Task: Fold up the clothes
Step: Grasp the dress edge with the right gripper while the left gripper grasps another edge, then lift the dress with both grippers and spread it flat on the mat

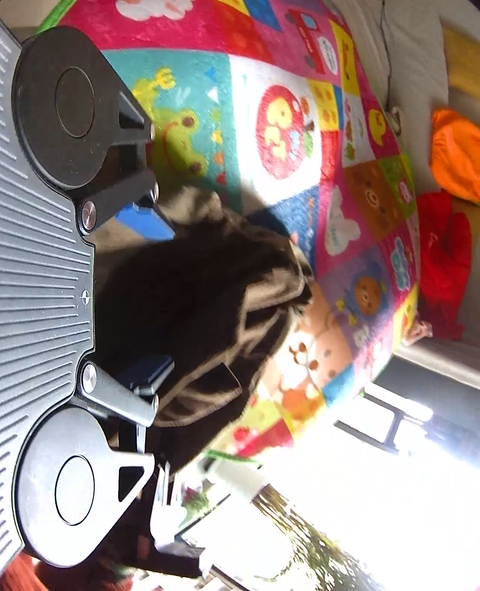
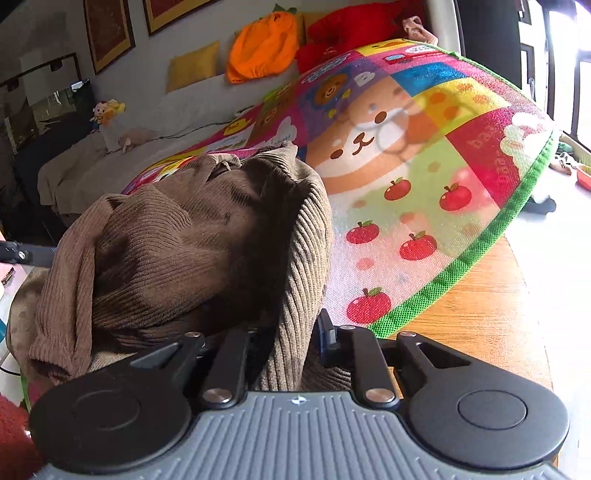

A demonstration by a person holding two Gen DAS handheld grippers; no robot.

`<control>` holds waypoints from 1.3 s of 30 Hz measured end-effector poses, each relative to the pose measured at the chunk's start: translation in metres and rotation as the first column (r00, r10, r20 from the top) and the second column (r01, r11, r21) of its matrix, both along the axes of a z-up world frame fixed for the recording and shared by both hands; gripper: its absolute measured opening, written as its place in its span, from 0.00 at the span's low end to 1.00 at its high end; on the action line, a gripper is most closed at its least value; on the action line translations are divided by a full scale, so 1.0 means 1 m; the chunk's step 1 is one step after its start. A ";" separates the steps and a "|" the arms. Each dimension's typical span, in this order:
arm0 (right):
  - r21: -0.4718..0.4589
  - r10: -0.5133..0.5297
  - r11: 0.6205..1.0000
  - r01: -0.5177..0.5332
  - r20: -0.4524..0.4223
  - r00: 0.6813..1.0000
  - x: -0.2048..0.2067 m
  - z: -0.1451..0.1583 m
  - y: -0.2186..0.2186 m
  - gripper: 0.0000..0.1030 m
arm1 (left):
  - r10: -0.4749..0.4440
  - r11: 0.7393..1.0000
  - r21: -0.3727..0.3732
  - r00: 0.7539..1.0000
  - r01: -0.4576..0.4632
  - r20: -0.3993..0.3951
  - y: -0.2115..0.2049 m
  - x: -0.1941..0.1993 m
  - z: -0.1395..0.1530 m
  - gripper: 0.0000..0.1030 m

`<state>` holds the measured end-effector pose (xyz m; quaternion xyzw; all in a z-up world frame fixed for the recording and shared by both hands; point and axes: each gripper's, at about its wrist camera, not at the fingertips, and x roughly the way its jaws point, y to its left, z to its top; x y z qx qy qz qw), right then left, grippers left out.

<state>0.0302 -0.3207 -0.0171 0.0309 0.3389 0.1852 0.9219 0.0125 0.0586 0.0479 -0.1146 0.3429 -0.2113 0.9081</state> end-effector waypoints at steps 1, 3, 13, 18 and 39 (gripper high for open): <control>0.019 -0.007 1.000 0.007 -0.006 1.000 0.002 -0.001 -0.001 0.25 | -0.020 1.000 -0.015 1.000 0.021 0.015 -0.009 0.001 0.006 0.88; 0.052 -0.021 0.998 0.022 -0.010 1.000 0.003 -0.005 -0.002 0.35 | -0.061 0.998 -0.012 0.998 0.061 0.021 -0.029 0.008 0.008 0.92; -0.140 0.020 0.990 0.016 0.254 0.967 -0.024 0.049 0.017 0.77 | -0.025 0.980 0.200 0.998 0.012 0.062 -0.046 0.053 -0.019 0.09; -0.193 0.319 0.939 -0.285 0.177 0.931 -0.022 0.052 0.077 0.84 | 0.201 0.933 0.236 0.938 -0.271 0.281 0.021 0.089 0.025 0.05; -0.222 -0.219 0.900 0.376 0.516 0.828 0.214 0.140 -0.016 0.11 | 0.489 0.818 0.180 0.826 -0.546 0.281 0.141 0.204 -0.013 0.06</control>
